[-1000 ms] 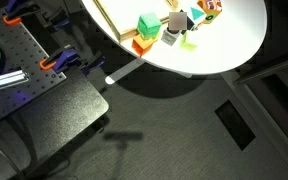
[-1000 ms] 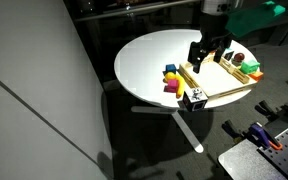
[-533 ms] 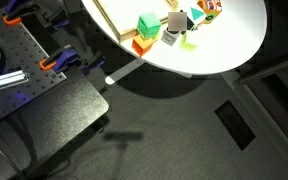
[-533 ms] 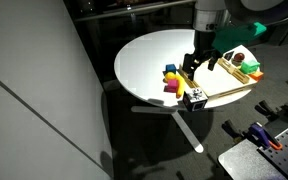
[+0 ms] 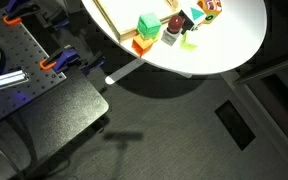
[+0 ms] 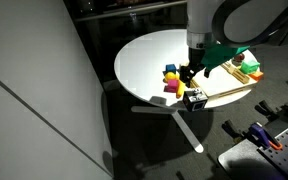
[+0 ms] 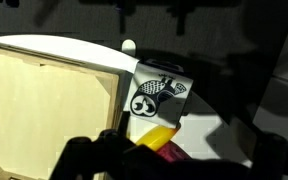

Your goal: Pick up the block with an owl image and drop it into the wooden tray

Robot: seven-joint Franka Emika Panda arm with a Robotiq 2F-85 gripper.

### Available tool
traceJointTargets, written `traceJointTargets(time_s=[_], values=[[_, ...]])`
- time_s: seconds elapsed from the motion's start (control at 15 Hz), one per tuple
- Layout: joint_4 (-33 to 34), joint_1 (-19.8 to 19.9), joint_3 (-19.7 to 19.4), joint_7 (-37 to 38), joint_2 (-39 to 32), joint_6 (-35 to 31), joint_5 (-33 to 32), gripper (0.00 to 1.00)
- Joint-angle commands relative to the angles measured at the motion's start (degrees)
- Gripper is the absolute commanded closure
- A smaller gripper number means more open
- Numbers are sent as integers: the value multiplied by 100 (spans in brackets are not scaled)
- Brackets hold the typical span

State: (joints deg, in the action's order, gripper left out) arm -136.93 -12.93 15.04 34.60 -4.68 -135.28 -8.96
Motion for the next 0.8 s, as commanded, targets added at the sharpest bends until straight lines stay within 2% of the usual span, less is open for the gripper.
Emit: traceJointTargets(time_s=[0.0,0.73], values=[[264,-152,-198,366,-418,28,-415,0],[515,-533,-732,444,-1349,-490,-510,0]])
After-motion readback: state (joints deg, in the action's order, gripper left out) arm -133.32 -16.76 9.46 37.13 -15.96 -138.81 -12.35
